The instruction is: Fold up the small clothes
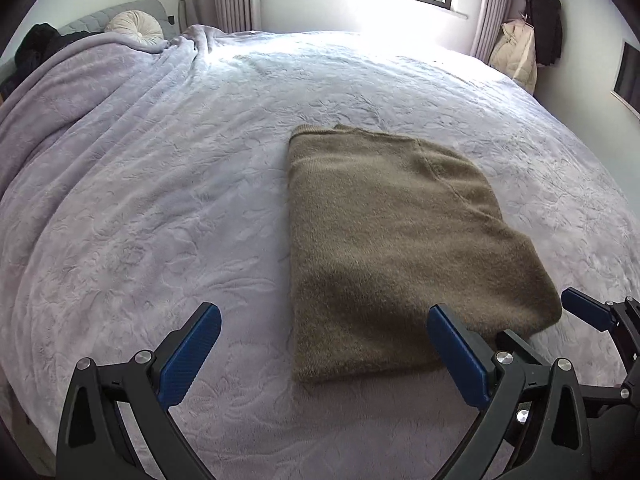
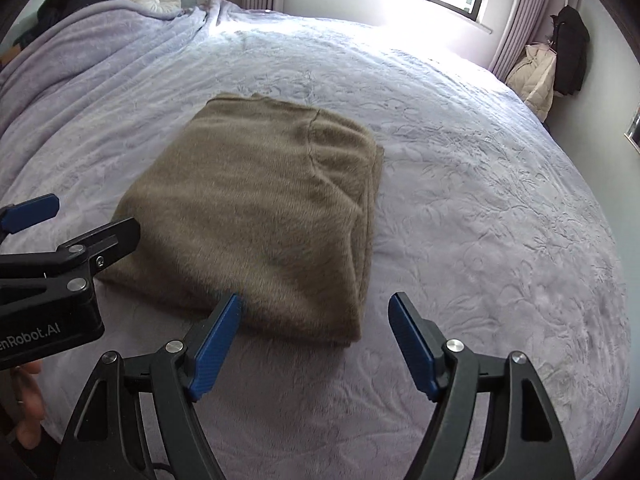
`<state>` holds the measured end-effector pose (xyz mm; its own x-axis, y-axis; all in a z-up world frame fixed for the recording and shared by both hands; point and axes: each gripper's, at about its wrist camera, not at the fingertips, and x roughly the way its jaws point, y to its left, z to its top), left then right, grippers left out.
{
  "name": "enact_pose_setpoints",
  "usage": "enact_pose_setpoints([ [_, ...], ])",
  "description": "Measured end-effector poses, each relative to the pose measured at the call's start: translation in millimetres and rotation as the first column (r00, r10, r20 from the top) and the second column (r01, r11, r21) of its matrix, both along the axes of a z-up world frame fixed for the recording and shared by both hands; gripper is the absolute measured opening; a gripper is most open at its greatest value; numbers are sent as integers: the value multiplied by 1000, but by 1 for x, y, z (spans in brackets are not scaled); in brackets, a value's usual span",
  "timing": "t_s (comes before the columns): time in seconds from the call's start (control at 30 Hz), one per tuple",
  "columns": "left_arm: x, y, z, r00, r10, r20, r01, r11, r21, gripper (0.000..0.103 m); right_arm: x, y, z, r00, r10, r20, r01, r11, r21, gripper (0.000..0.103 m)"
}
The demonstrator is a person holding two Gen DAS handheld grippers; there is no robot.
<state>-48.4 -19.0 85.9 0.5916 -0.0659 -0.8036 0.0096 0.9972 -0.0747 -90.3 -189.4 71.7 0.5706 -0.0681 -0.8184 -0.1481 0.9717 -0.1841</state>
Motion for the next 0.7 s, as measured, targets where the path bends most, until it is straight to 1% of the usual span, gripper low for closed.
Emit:
enact_pose_setpoints([
  [0.13,-4,0,-5,1000,-6,-30,6,1000,-16,103,-7,-3,-1,1000,-20,-18,21,1000,24,79],
  [0.27,-7,-6,-8,999,-5,-35,7,999,32,103,-8,-5,-4,999,-31,-28,32,999,32,79],
  [0.47,-7,-5,-11,999,-1,-48,3,999,39,103,-7,-3,-8,999,-32,-44,34,999,32,79],
  [0.7,-6,-1,-16,998,-15,-68,17,1000,20,103,-6,-3,-10,998,-40,-52,41,999,32,79],
])
